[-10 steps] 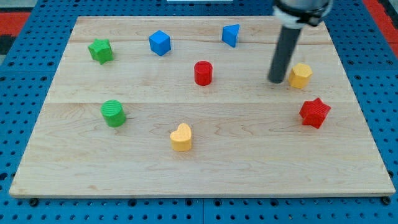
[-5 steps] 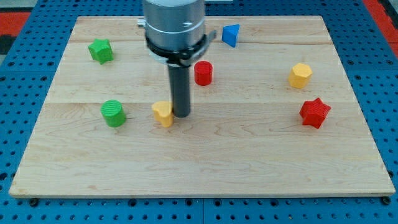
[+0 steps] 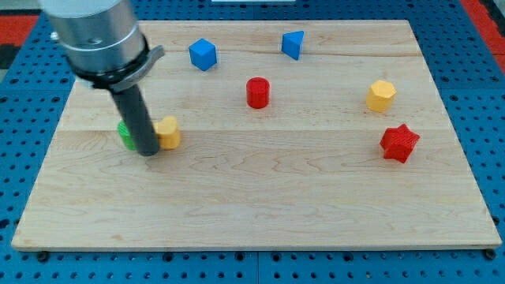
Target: Move yellow blocks at center right of the board
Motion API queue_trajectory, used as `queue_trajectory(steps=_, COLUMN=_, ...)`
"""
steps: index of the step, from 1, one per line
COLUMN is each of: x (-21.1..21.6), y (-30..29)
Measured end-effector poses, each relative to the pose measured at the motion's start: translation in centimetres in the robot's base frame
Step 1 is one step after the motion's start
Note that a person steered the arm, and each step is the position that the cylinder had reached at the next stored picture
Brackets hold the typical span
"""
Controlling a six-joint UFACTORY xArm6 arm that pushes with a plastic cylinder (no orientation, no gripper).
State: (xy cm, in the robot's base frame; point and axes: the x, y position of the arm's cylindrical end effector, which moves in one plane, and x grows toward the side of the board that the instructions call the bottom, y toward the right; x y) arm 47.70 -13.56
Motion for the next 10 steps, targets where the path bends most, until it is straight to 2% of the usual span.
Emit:
queue_trajectory(steps=1, x=-2.0, y=2.3)
queue_trajectory(steps=2, x=-6.4, y=0.3)
queue_trajectory(steps=3, x=-6.5, y=-0.8)
queue_trajectory(steps=4, x=-7.6, y=3.2)
queue_trajectory(steps=5, x=-7.2, y=9.6)
queue_trajectory(steps=8, x=-6.8, y=21.3)
queue_trajectory(steps=10, x=-10.5, y=19.4)
